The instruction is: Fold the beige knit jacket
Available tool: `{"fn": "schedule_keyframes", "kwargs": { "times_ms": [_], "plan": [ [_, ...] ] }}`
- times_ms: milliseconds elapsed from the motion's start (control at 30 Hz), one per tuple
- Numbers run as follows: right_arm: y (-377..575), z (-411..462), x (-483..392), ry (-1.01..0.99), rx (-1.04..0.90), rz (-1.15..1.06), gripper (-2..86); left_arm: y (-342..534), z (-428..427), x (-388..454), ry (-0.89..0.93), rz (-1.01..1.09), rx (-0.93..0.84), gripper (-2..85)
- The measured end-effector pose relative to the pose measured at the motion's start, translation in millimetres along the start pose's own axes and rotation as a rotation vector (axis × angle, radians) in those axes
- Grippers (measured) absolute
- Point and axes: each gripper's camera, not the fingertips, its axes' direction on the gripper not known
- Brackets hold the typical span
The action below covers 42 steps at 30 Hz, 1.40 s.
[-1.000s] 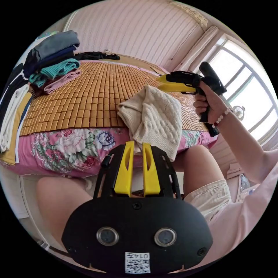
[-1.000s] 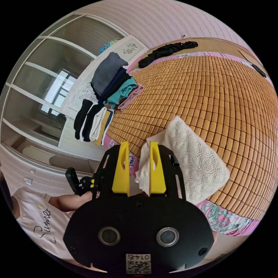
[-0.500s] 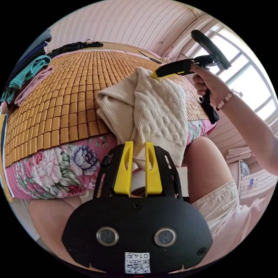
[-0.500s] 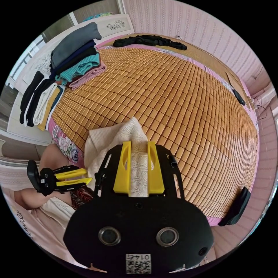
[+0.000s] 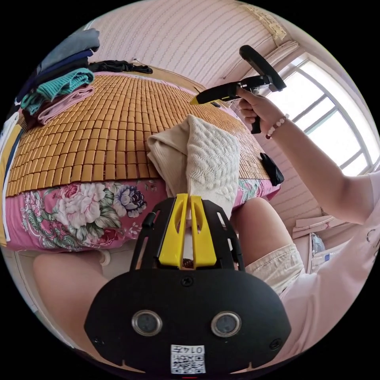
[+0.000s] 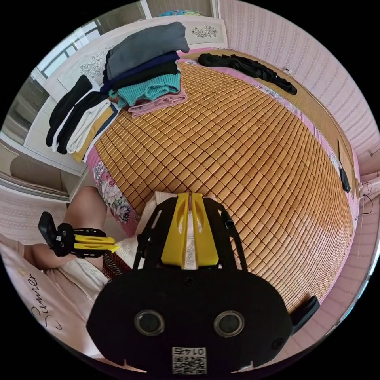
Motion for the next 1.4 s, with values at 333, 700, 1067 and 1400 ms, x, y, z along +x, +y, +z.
{"fn": "schedule_keyframes", "kwargs": {
  "times_ms": [333, 700, 1067, 1400],
  "plan": [
    [-9, -14, 9, -0.003, -0.041, 0.007, 4.9, -7, 5, -5, -0.041, 0.044, 0.041, -0.9],
    [-29, 6, 16, 0.037, -0.141, -0.075, 11.2, 6, 99, -47, -0.038, -0.093, -0.127, 7.4],
    [-4, -43, 93, -0.31, -0.192, 0.017, 15.4, 16, 161, -27, -0.035, -0.047, -0.172, 13.7],
    [14, -130, 100, -0.314, -0.153, -0.085, 8.8, 37, 222, -7, 0.021, -0.026, -0.218, 5.1]
  ]
}}
